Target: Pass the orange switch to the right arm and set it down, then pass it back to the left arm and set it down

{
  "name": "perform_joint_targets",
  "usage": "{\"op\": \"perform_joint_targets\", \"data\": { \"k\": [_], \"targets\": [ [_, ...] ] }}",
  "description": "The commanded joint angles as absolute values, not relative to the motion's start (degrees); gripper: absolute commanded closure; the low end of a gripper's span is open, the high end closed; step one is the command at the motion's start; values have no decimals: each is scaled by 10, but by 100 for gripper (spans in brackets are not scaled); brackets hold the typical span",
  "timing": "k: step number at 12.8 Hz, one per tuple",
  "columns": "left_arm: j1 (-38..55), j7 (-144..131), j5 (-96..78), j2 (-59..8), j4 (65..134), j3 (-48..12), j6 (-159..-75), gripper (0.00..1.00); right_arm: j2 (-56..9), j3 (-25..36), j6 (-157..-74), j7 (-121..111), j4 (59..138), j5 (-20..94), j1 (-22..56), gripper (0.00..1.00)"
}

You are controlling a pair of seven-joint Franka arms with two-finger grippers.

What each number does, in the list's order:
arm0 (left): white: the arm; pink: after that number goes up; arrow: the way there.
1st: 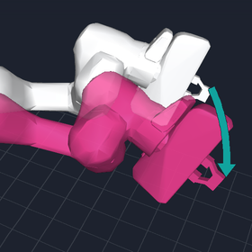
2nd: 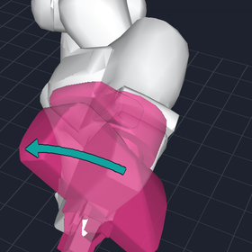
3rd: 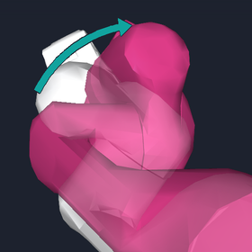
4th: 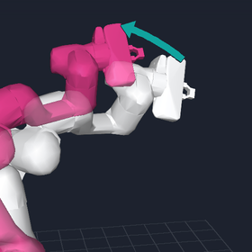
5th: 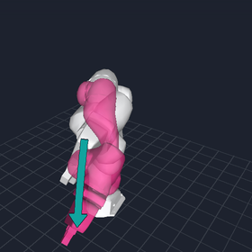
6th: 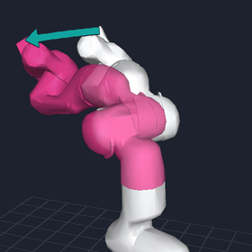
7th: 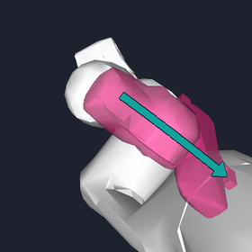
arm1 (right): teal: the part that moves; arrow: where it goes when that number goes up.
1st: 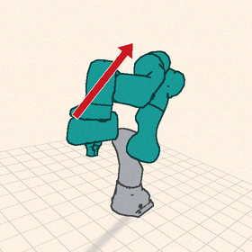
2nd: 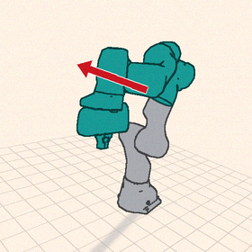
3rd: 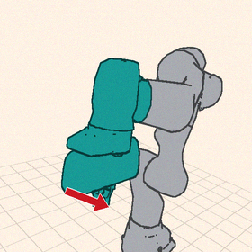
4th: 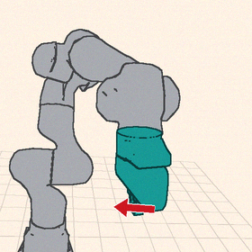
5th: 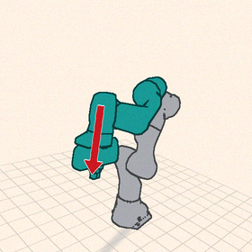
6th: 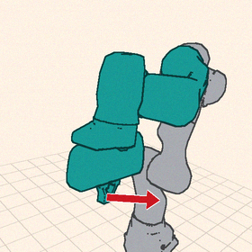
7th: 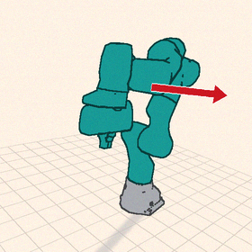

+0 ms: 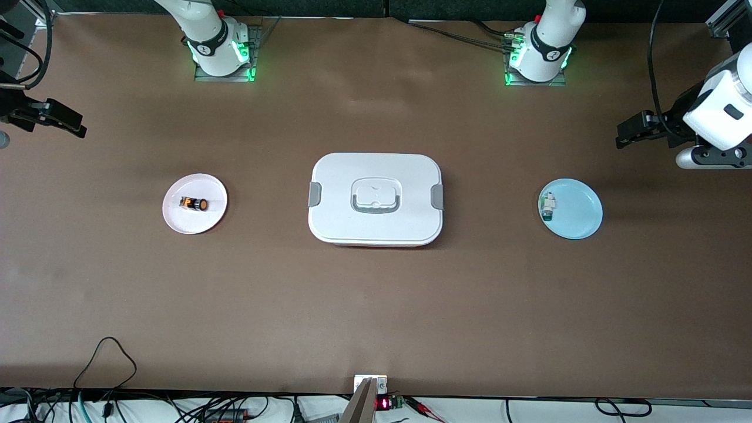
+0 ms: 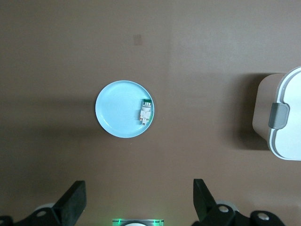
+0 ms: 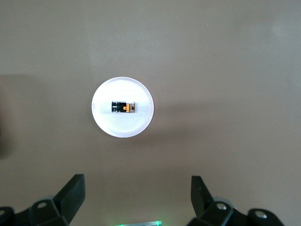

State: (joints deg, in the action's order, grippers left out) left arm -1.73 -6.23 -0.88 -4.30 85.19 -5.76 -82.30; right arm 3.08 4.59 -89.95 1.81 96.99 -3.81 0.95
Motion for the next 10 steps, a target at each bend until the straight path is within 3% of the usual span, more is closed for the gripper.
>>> {"op": "perform_joint_targets", "data": {
  "k": [1,10],
  "targets": [
    [-22,-47,-15,-40,848,-60,-816,0,40,47,-891,13,976,-30,11,0],
    [-21,-47,-18,-40,847,-60,-803,0,-9,47,-916,11,967,-27,9,0]
  ]
}}
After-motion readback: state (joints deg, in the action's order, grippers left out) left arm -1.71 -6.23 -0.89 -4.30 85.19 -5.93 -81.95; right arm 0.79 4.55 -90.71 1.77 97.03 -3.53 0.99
